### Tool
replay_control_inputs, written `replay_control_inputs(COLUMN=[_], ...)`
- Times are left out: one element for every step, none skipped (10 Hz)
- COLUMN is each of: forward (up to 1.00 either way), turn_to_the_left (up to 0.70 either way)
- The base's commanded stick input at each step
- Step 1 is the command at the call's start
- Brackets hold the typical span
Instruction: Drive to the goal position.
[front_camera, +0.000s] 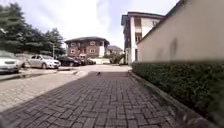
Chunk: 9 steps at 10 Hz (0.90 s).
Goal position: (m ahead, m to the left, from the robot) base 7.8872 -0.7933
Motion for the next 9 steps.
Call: replay_control_inputs(forward=[0.50, 0.50, 0.50, 0.50, 0.50, 0.50, 0.50, 0.50, 0.50], turn_to_the_left=[0.00, 0.00, 0.00, -0.21, -0.50, -0.50, -0.31, 0.00, 0.00])
